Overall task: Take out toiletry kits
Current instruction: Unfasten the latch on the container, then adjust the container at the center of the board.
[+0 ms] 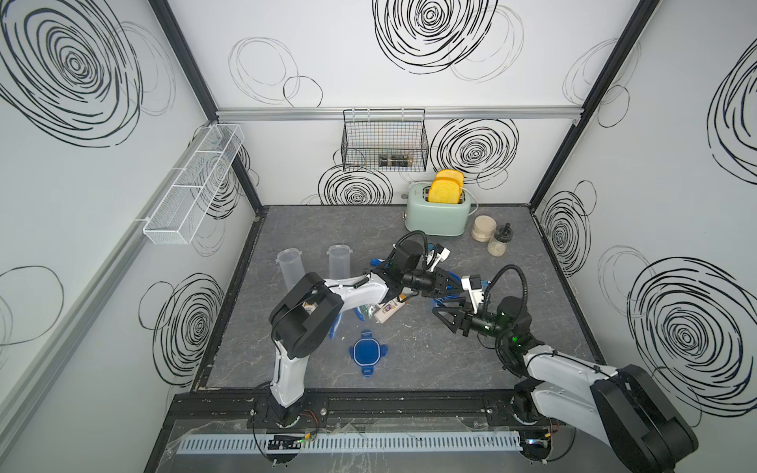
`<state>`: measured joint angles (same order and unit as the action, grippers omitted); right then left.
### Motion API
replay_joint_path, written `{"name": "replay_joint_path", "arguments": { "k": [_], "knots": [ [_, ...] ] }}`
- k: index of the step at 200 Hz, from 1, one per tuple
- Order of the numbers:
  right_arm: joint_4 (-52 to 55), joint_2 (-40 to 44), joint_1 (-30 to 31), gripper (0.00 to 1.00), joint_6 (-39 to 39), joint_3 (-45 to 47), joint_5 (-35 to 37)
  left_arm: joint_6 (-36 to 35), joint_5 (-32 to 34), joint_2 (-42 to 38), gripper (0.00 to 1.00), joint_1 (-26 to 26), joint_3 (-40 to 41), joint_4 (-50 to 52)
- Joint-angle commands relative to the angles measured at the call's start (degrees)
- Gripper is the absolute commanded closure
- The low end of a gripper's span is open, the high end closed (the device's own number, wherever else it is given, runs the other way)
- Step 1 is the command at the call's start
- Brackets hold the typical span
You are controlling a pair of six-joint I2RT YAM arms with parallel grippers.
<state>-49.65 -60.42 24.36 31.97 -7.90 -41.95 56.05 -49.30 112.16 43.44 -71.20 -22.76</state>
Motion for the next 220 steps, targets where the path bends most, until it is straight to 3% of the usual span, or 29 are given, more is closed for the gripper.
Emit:
{"name": "replay_joint_path", "arguments": {
  "k": [1,59,91,135,179,220],
  "knots": [
    [6.11,4.86,0.31,0.3,-4.36,-3.47,1.78,-1.86,2.57,0.74,0.74,-0.37,-0.34,7.99],
    [26.16,12.47,-0.72,0.25,-4.25,-7.54,3.75,-5.39,2.7,-5.01,0.67,-1.4,-6.66,15.51],
    [35.12,15.27,-2.32,0.25,-5.64,-10.84,4.38,-6.31,3.18,-9.46,0.66,-2.41,-5.97,16.91],
    [42.24,17.24,-10.27,0.25,-5.43,-14.95,3.6,-13.14,12.3,-17.39,0.58,-3.53,-2.25,26.8],
    [45.4,11.57,-17.15,0.24,-5.75,-18.52,4.06,-14.26,14.84,-17.87,0.57,-4.51,1.33,29.88],
    [39.96,4.15,-18.17,0.27,-5.59,-17.96,-5.26,-14.39,14.5,-16.29,0.55,-4.48,2.91,28.83]
  ]
}}
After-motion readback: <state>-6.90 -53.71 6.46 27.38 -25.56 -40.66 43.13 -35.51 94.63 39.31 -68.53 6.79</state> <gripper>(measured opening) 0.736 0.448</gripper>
